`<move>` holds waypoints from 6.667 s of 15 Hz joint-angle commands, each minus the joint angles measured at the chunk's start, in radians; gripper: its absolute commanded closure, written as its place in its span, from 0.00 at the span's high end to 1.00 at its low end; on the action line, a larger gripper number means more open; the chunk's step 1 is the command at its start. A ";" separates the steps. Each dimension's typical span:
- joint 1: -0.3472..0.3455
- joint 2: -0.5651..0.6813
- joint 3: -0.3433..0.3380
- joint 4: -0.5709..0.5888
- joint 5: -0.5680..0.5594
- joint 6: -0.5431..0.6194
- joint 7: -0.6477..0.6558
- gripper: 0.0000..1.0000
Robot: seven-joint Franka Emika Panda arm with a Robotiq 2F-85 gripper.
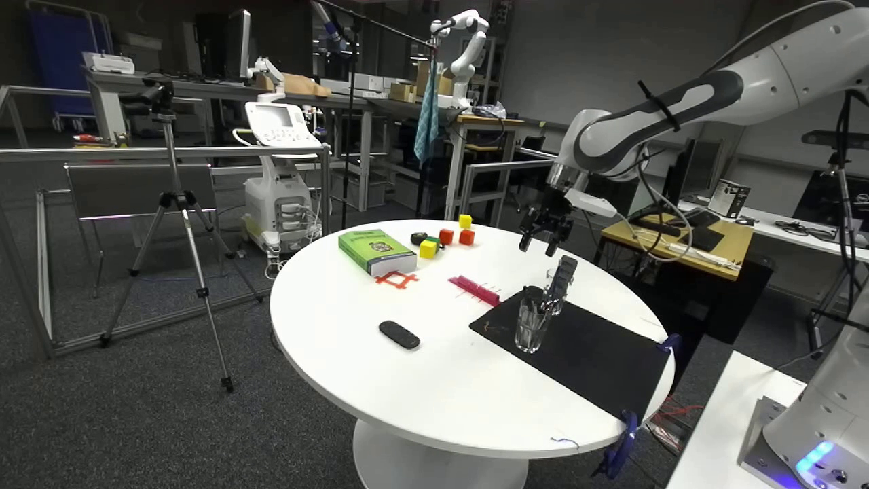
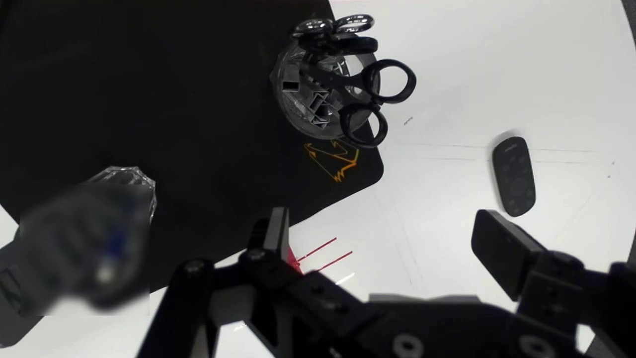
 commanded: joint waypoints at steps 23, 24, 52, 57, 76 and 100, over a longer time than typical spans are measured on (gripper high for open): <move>0.098 0.183 0.003 0.033 -0.081 -0.006 0.320 1.00; 0.099 0.187 0.002 0.034 -0.088 -0.006 0.322 0.97; 0.103 0.154 -0.014 0.076 -0.147 -0.056 0.320 0.03; 0.104 0.115 -0.006 0.079 -0.146 -0.076 0.312 0.03; 0.081 -0.109 0.005 0.041 -0.247 -0.222 0.296 0.03; -0.097 -0.263 -0.081 -0.047 -0.220 -0.191 0.226 0.03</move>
